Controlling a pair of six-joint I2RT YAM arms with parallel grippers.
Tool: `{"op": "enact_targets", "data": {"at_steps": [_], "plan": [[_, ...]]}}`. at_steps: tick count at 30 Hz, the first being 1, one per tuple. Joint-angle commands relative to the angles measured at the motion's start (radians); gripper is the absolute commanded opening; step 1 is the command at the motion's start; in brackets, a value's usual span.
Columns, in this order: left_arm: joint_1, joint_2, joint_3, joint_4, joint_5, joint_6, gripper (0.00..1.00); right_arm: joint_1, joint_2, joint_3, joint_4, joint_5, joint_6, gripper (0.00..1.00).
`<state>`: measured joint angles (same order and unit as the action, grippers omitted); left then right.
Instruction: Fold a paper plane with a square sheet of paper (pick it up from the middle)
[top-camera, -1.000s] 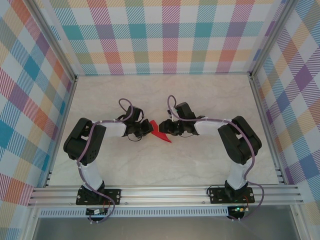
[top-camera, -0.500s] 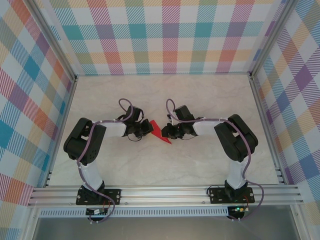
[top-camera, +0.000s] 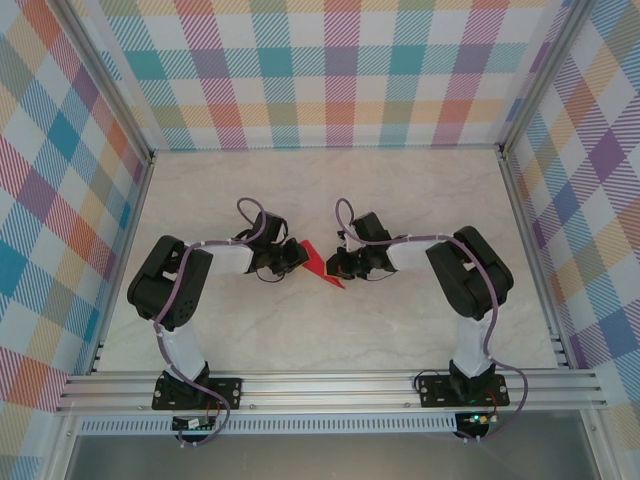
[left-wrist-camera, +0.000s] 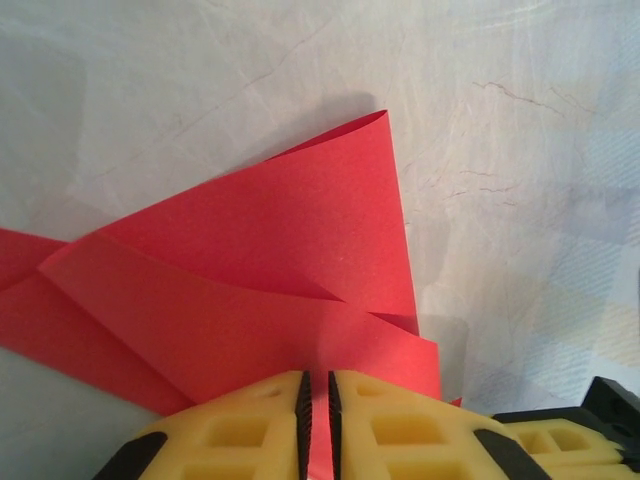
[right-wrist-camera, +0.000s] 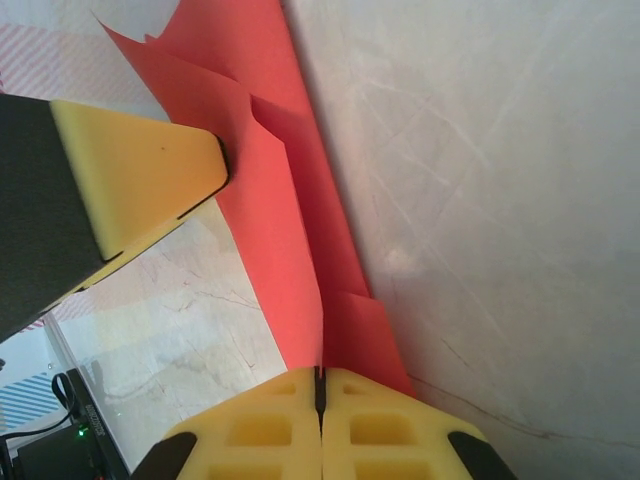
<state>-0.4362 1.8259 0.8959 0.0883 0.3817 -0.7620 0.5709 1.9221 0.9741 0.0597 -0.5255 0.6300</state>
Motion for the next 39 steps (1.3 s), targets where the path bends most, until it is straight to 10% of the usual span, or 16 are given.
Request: {"op": "enact_targets", "data": {"at_steps": [1,14,39], "plan": [[0.007,-0.011,-0.006,-0.03,-0.037,-0.003,0.22,-0.014,0.035,-0.02,-0.055,-0.012,0.016,0.05],[-0.015,-0.101,-0.074,0.124,0.109,-0.026,0.34,-0.031,0.069,-0.018,-0.06,-0.023,0.049,0.05],[-0.049,0.024,-0.028,0.068,0.045,-0.057,0.16,-0.036,0.026,0.002,-0.023,-0.108,-0.024,0.21]]}}
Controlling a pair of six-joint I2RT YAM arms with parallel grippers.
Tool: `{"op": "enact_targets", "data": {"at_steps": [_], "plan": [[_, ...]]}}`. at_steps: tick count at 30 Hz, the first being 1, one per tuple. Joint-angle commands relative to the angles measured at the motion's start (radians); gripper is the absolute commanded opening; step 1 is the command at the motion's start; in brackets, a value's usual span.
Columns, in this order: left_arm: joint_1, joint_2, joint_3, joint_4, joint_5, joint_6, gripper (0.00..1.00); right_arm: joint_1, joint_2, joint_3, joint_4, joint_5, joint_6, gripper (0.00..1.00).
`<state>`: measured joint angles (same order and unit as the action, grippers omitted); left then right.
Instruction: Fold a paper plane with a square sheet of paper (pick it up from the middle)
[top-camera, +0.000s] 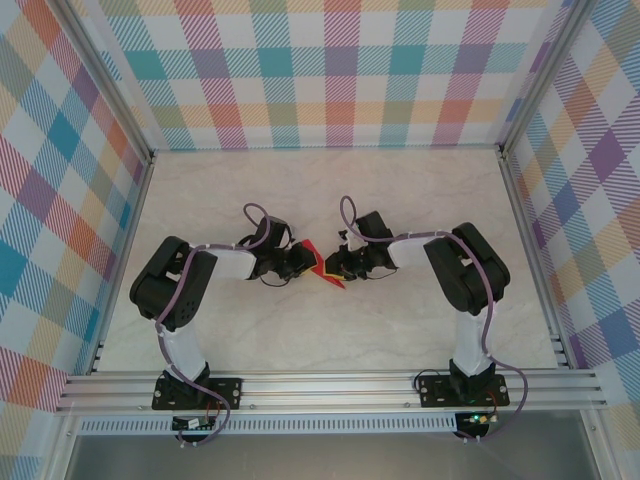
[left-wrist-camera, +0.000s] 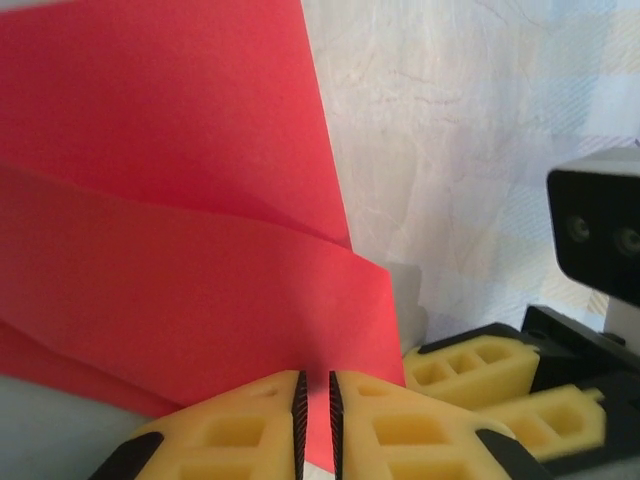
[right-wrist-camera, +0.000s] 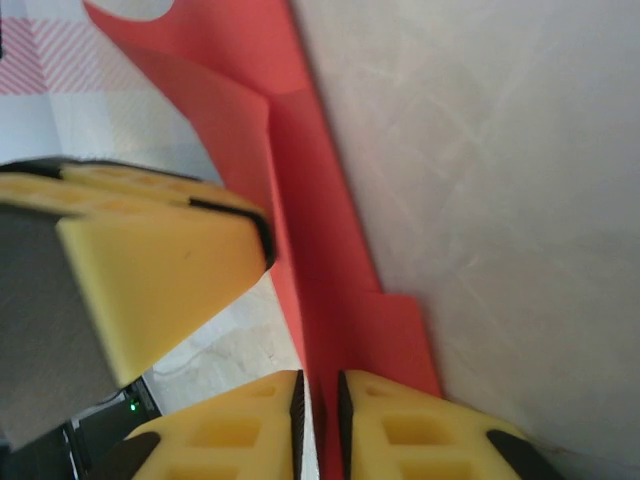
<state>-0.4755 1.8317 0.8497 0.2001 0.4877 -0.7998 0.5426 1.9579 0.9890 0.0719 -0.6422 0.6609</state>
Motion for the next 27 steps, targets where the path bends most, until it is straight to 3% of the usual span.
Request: {"op": "enact_targets", "data": {"at_steps": [1,9,27], "plan": [[-0.009,0.018,0.02,-0.052,-0.069,-0.026,0.16,-0.008,-0.02,-0.014,-0.032,-0.002,-0.071,0.23],[-0.008,0.019,0.024,-0.087,-0.089,-0.061,0.15,-0.008,-0.078,-0.035,-0.051,-0.004,-0.186,0.27],[-0.009,0.037,0.035,-0.09,-0.072,-0.07,0.15,0.006,-0.109,-0.007,-0.143,0.084,-0.247,0.29]]}}
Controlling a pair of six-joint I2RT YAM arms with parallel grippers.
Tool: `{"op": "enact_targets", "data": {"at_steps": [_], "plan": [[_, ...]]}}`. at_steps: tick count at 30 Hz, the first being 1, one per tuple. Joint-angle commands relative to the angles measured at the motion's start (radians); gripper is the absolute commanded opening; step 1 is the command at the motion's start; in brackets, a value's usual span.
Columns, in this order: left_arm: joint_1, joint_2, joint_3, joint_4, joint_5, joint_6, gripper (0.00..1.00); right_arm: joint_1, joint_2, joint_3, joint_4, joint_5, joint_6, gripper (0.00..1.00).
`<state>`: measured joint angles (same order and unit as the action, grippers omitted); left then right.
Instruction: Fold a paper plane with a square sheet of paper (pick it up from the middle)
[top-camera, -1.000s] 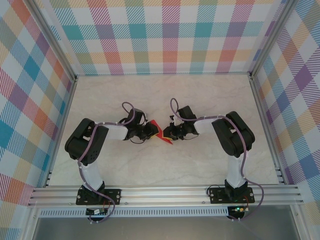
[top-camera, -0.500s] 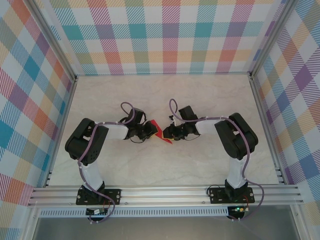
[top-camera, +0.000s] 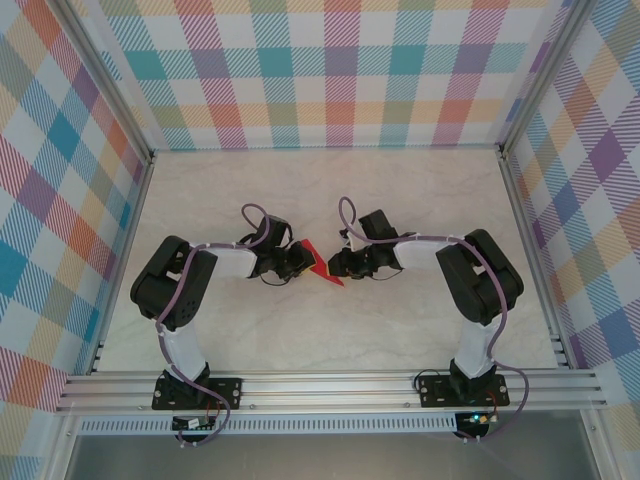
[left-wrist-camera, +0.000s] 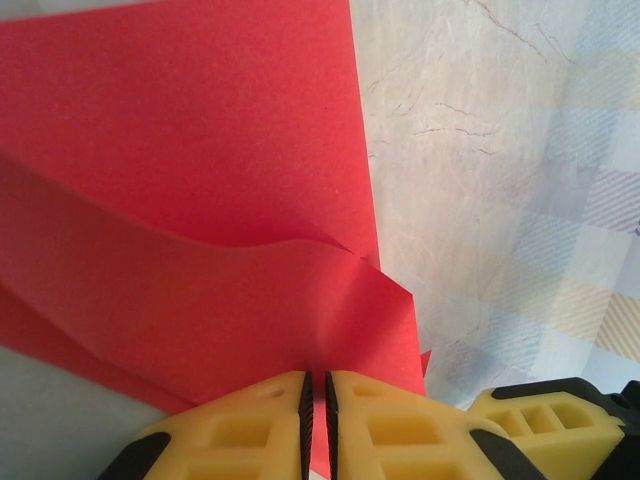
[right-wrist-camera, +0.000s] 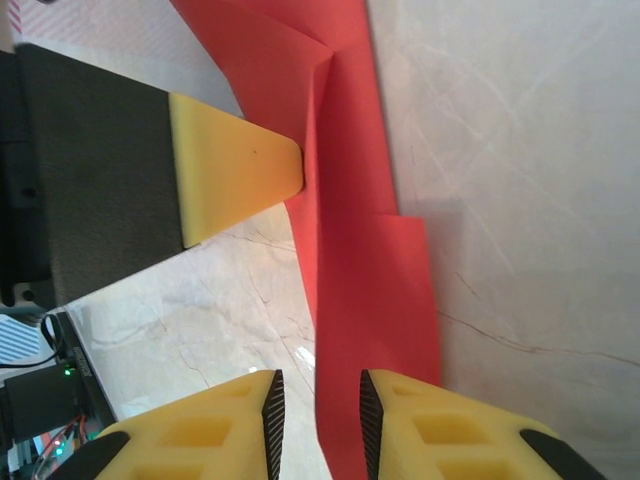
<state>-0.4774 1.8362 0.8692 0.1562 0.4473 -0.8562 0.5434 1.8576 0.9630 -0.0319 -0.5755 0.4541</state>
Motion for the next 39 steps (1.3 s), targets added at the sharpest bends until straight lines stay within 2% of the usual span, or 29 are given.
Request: {"op": "enact_targets", "data": {"at_steps": [1,23,26,31,39], "plan": [[-0.007,0.032,0.016,-0.045,-0.03,-0.013,0.15,0.01,-0.004,0.024,-0.045,0.018,-0.046,0.29],[-0.007,0.023,0.021,-0.043,-0.017,-0.02,0.17,0.043,0.107,0.144,-0.085,0.016,-0.071,0.22],[-0.007,0.014,0.024,-0.043,-0.016,-0.021,0.17,0.043,0.118,0.144,-0.083,0.017,-0.072,0.18],[-0.007,-0.014,0.032,-0.041,-0.015,-0.018,0.18,0.043,0.127,0.132,-0.045,0.0,-0.066,0.01],[-0.004,-0.088,-0.001,0.006,-0.021,-0.005,0.22,0.026,0.132,0.108,0.083,-0.111,0.024,0.0]]}}
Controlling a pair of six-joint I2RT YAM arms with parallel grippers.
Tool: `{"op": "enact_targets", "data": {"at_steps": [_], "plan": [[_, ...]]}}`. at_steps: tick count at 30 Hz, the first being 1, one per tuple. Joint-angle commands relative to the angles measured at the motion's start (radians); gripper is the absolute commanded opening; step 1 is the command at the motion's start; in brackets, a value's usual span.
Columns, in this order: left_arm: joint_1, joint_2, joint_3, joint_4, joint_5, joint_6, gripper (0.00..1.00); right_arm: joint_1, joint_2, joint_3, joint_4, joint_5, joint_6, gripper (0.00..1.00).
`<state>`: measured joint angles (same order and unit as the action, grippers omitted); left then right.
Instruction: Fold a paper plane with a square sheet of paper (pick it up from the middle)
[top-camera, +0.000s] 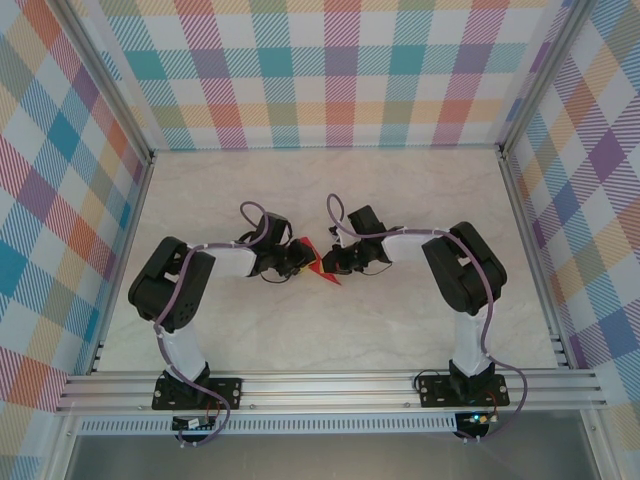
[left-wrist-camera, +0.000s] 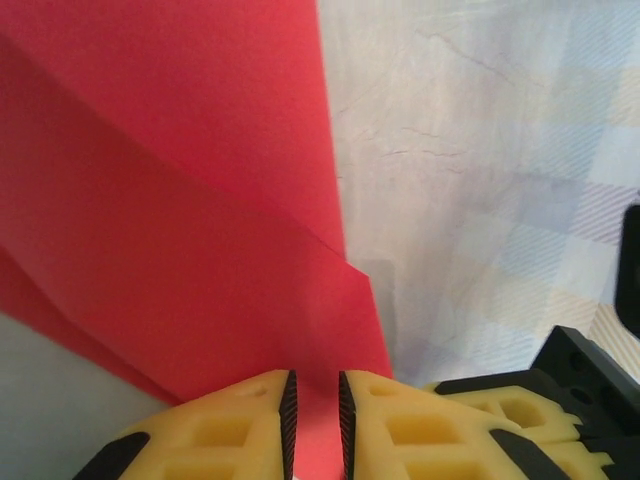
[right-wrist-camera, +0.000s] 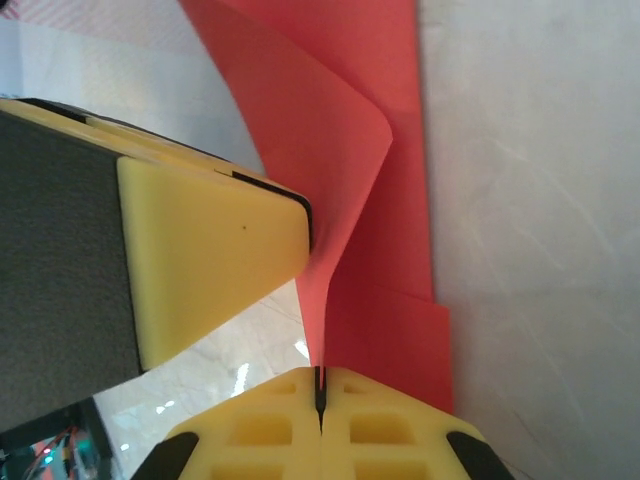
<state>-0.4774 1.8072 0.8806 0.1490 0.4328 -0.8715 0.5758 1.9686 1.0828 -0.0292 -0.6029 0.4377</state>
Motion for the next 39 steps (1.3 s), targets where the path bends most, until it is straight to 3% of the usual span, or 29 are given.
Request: {"op": "enact_targets", "data": {"at_steps": [1,12,39], "plan": [[-0.004,-0.066,-0.02,0.022,-0.008,0.012,0.23,-0.006,0.024,-0.011,0.088,-0.093,0.052,0.0],[-0.003,-0.093,-0.081,0.09,-0.021,0.022,0.28,-0.037,0.088,-0.038,0.233,-0.197,0.227,0.0],[-0.003,-0.01,-0.074,0.098,-0.018,0.031,0.24,-0.047,0.168,0.012,0.086,-0.149,0.253,0.0]]}}
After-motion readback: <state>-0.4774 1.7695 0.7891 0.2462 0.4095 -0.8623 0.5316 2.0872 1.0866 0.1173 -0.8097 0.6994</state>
